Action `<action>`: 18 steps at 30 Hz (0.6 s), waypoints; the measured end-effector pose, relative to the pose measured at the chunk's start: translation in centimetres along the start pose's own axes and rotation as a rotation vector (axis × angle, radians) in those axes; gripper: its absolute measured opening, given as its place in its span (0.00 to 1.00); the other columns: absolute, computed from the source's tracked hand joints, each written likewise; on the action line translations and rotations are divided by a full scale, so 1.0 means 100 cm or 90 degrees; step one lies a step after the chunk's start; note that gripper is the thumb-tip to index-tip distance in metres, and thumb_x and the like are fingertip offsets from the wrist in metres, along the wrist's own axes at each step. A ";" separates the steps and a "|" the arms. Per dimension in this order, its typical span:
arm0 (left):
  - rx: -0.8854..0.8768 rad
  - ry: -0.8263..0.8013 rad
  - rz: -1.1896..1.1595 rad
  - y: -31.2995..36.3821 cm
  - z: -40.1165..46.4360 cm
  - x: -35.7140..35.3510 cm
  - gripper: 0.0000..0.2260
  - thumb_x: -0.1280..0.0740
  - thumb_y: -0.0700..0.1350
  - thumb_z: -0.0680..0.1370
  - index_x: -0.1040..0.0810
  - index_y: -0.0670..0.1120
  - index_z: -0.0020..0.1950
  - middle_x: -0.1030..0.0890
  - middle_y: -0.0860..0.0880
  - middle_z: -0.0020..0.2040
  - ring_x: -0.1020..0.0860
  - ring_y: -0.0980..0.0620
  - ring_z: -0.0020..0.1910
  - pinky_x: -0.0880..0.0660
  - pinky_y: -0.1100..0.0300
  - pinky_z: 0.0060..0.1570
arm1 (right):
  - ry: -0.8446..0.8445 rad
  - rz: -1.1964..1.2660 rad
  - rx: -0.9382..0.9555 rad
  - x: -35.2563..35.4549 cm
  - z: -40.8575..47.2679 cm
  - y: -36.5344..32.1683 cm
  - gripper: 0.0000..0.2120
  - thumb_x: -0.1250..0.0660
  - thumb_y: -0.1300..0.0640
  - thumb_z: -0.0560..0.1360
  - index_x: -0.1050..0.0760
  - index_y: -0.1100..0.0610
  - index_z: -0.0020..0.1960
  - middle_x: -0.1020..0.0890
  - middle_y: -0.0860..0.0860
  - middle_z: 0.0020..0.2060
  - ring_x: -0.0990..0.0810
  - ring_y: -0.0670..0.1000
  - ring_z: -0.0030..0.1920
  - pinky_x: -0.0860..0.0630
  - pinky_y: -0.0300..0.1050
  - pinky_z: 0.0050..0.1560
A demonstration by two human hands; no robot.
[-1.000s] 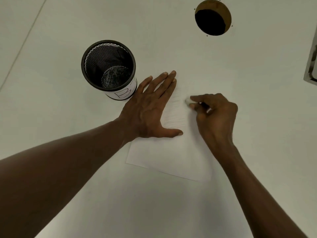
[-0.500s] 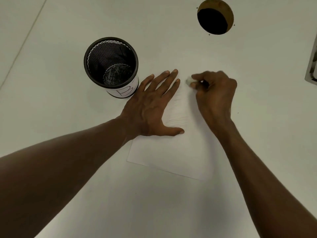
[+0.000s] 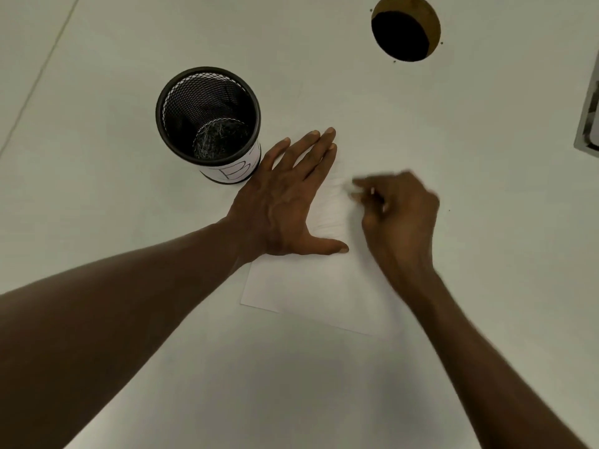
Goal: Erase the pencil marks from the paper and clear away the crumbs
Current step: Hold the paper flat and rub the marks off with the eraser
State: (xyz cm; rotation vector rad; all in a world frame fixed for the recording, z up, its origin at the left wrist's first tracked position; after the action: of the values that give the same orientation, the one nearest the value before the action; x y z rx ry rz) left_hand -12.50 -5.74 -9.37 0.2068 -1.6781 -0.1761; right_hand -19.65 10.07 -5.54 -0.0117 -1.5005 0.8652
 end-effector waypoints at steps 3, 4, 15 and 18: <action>-0.004 -0.004 -0.001 -0.001 0.000 -0.001 0.62 0.48 0.85 0.65 0.49 0.41 0.84 0.54 0.45 0.85 0.53 0.47 0.84 0.53 0.46 0.81 | -0.046 0.022 0.008 0.012 -0.047 -0.006 0.10 0.27 0.70 0.69 0.15 0.59 0.46 0.15 0.51 0.41 0.19 0.52 0.42 0.27 0.37 0.46; -0.006 -0.005 -0.001 0.000 0.000 -0.001 0.62 0.48 0.85 0.64 0.49 0.41 0.84 0.54 0.45 0.85 0.53 0.46 0.84 0.53 0.45 0.81 | -0.046 0.020 0.012 0.010 -0.041 -0.004 0.10 0.27 0.70 0.70 0.15 0.59 0.46 0.15 0.51 0.41 0.19 0.52 0.42 0.26 0.38 0.45; -0.012 -0.016 0.015 0.001 0.001 0.002 0.64 0.51 0.86 0.62 0.50 0.40 0.83 0.54 0.45 0.85 0.53 0.46 0.84 0.52 0.45 0.81 | -0.082 -0.018 0.039 0.013 -0.058 -0.010 0.12 0.27 0.71 0.67 0.15 0.58 0.46 0.15 0.51 0.38 0.21 0.53 0.40 0.29 0.38 0.40; -0.010 -0.029 0.027 0.001 0.000 0.002 0.65 0.51 0.87 0.62 0.52 0.40 0.84 0.55 0.44 0.85 0.54 0.46 0.84 0.53 0.44 0.81 | -0.015 -0.053 0.019 0.003 -0.004 0.001 0.11 0.29 0.70 0.69 0.15 0.58 0.47 0.15 0.51 0.38 0.20 0.54 0.40 0.29 0.40 0.40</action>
State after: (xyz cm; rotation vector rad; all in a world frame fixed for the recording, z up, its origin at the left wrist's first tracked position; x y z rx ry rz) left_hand -12.55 -5.69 -9.16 0.1560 -1.7241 -0.1630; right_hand -19.42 10.47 -5.41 0.0818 -1.4989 0.8235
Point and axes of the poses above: each hand's wrist, its own z-axis towards the middle knuckle, its own x-axis out of the back of the hand, y = z × x, the point moved 1 cm from there along z, towards the middle knuckle
